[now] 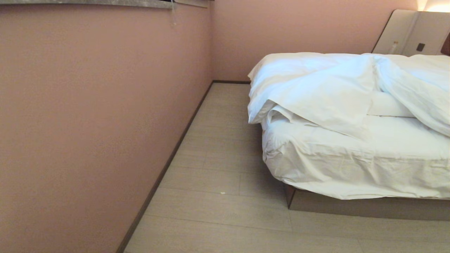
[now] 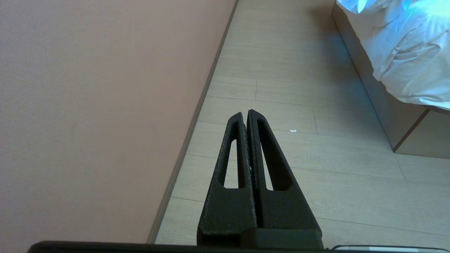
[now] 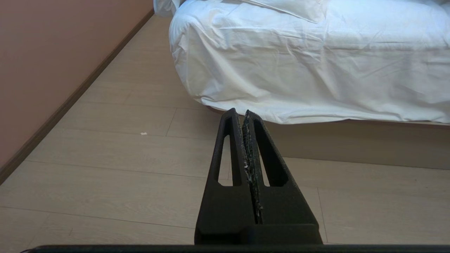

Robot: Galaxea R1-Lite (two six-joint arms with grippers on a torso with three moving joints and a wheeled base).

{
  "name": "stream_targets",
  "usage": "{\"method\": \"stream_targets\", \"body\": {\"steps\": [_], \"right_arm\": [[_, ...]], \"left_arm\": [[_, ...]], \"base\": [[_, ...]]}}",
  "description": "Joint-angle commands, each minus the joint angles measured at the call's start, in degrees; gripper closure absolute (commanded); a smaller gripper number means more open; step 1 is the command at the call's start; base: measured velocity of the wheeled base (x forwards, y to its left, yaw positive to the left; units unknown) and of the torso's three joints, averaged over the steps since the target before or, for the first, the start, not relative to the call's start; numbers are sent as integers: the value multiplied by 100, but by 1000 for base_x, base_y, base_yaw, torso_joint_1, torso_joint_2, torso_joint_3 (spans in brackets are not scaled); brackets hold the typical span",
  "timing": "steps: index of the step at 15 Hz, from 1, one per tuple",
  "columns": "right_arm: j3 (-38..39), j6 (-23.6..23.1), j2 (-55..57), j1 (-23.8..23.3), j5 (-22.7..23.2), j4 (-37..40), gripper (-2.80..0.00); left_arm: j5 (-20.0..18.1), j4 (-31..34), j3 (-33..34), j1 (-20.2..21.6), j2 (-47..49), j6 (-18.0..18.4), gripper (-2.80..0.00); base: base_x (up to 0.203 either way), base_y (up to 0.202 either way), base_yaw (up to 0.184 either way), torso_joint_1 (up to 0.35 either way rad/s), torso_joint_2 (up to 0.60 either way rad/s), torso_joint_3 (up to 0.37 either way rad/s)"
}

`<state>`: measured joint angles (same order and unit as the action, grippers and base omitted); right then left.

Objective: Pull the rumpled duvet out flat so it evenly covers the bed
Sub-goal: Hold the folded corner of the quilt

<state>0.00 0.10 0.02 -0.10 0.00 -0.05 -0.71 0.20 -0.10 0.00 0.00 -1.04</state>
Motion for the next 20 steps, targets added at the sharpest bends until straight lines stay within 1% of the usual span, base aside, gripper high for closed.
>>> {"method": "stream_targets", "body": {"steps": [1,20], "right_arm": [[0,-1,-2,1,9,5,0],[0,-1,-2,1,9,0,0]], "left_arm": [[0,-2,1,0,0,-2,0],[0,-2,1,0,0,-2,0]], "base": [[0,0,0,0,0,0],[0,0,0,0,0,0]]}}
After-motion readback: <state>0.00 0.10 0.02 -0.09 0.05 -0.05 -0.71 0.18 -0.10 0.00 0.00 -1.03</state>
